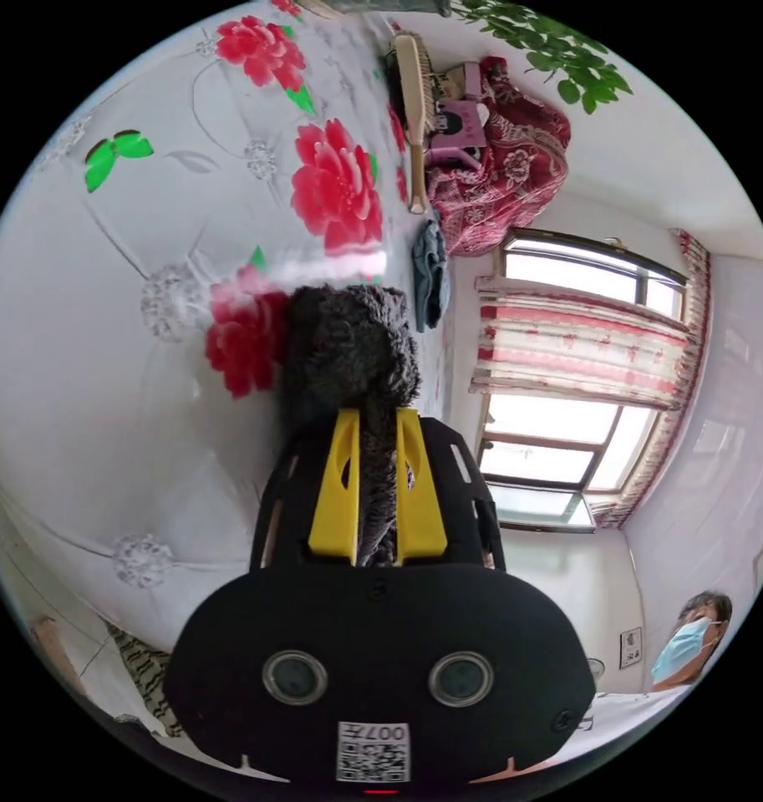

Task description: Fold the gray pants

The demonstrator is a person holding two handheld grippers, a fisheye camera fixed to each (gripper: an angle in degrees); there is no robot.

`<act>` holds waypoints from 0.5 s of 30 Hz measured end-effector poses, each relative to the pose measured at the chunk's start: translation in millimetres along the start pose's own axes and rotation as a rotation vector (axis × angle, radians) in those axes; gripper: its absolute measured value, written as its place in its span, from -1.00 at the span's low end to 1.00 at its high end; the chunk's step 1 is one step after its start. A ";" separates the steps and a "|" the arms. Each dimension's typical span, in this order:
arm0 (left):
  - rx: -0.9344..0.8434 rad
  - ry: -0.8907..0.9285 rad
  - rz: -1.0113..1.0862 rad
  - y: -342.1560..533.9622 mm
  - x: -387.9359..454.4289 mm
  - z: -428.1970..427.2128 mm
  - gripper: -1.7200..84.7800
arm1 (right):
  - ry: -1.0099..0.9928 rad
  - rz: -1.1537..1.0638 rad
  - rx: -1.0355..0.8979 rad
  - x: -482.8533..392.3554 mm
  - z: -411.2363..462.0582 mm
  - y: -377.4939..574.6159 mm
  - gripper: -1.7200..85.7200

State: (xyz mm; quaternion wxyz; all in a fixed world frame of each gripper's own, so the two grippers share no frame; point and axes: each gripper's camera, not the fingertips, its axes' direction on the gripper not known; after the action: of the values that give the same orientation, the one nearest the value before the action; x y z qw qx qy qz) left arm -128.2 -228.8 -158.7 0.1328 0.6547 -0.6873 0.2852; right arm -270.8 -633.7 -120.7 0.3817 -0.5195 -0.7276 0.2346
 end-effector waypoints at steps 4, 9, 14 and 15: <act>-0.011 0.055 0.111 11.9 20.4 3.7 -0.82 | 0.037 -0.169 0.009 -18.9 -14.2 6.2 -0.95; -0.025 0.064 0.214 22.9 38.4 5.1 -0.83 | -0.049 -0.118 0.156 3.8 -48.2 21.8 -0.94; -0.102 -0.003 0.453 40.7 84.0 22.9 -0.83 | -0.031 0.027 0.225 40.1 -70.0 49.5 -0.95; -0.117 -0.011 0.489 44.6 93.7 28.0 -0.82 | -0.039 0.043 0.237 44.7 -73.0 54.3 -0.95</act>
State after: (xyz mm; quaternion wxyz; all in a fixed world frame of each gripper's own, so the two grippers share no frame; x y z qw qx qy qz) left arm -176.4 -322.8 -138.8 0.0938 0.4617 -0.8413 0.2652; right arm -188.7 -576.9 -103.1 0.4210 -0.4817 -0.6906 0.3373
